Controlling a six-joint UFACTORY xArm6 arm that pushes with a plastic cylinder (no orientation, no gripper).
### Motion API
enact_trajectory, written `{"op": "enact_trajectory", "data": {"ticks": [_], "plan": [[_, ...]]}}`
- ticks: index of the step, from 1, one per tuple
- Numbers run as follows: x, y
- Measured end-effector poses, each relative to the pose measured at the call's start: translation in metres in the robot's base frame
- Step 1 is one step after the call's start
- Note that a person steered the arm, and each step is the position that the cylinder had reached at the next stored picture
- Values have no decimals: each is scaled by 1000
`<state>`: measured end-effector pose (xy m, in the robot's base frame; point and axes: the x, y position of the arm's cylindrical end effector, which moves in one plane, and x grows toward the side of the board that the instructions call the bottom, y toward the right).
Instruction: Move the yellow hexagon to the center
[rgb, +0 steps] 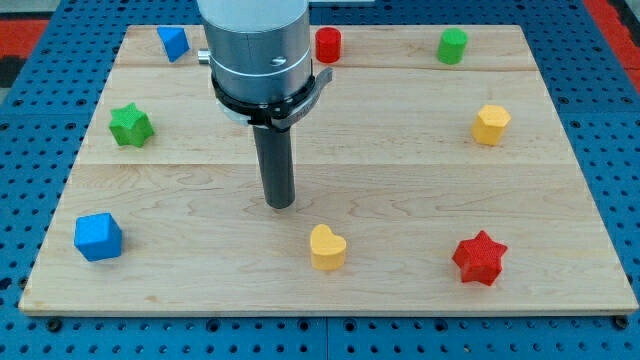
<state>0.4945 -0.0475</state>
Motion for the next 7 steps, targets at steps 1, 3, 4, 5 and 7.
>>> {"op": "enact_trajectory", "data": {"ticks": [1, 3, 4, 5, 7], "plan": [[0, 0], [0, 48], [-3, 109], [-21, 181], [-86, 292]]}}
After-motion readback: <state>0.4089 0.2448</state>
